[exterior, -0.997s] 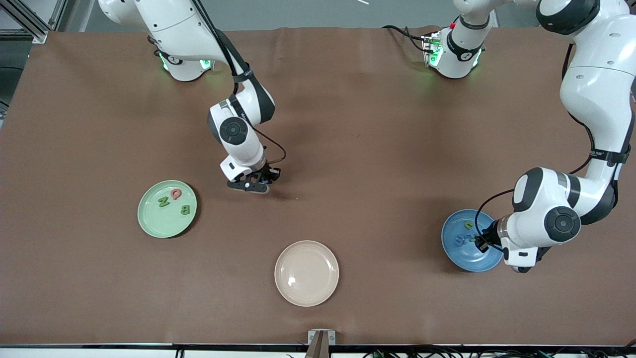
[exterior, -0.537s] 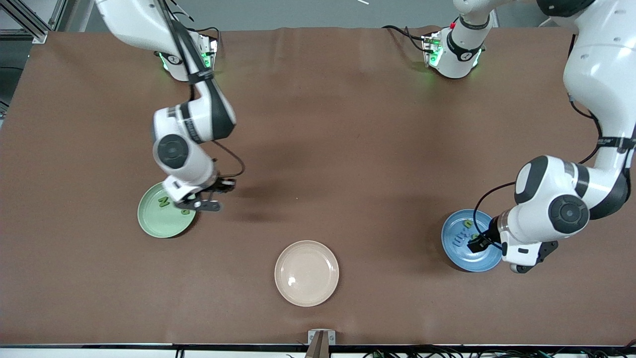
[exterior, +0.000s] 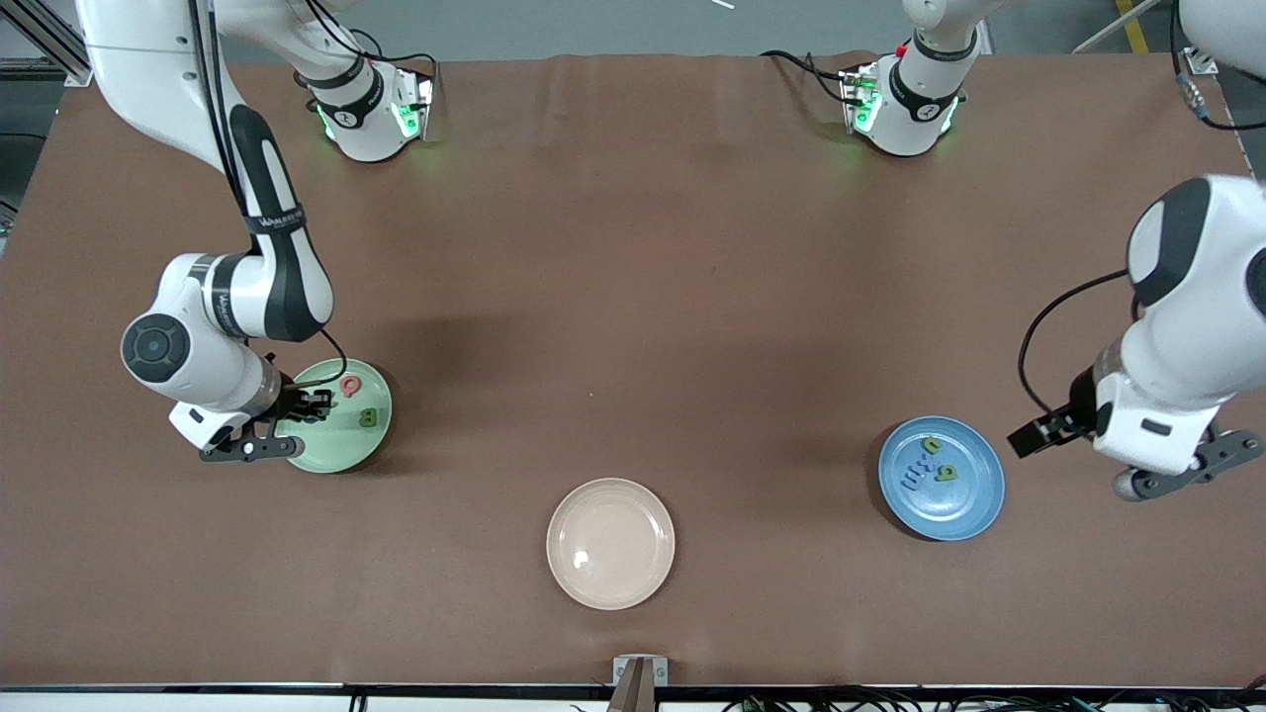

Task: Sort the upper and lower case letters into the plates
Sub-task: 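Drop the blue C on the green plate while the left gripper withdraws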

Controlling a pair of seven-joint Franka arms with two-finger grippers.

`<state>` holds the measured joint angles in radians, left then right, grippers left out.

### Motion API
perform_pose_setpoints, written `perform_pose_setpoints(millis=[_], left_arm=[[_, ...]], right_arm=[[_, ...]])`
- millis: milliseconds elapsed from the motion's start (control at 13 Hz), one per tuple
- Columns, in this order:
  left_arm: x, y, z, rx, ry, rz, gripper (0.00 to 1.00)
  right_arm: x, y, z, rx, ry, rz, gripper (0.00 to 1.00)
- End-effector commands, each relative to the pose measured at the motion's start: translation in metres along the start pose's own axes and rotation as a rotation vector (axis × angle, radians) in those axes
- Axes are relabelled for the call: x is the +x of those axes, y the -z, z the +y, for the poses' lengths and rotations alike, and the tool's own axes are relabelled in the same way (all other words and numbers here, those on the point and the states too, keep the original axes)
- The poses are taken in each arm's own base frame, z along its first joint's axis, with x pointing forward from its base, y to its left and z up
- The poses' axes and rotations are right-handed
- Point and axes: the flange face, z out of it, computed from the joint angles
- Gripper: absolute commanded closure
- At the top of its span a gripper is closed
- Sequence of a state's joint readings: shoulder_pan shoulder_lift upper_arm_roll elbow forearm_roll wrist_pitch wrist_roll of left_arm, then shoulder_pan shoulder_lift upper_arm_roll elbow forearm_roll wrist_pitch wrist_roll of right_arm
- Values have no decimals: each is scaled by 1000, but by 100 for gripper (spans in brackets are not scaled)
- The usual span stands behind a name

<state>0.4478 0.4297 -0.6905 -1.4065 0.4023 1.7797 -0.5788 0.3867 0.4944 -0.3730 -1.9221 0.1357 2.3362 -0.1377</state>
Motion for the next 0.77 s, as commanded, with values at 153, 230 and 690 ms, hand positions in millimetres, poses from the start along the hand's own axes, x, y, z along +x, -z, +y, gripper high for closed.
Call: perform_pose_setpoints(millis=[153, 230, 690], left_arm=[[-27, 78, -63, -35, -116, -49, 0], [-29, 86, -74, -31, -139, -53, 0], [-54, 127, -81, -32, -237, -48, 0]], right_arm=[[16, -29, -4, 32, -18, 2, 100], [19, -33, -5, 54, -13, 4, 100], [18, -53, 3, 71, -27, -18, 93]])
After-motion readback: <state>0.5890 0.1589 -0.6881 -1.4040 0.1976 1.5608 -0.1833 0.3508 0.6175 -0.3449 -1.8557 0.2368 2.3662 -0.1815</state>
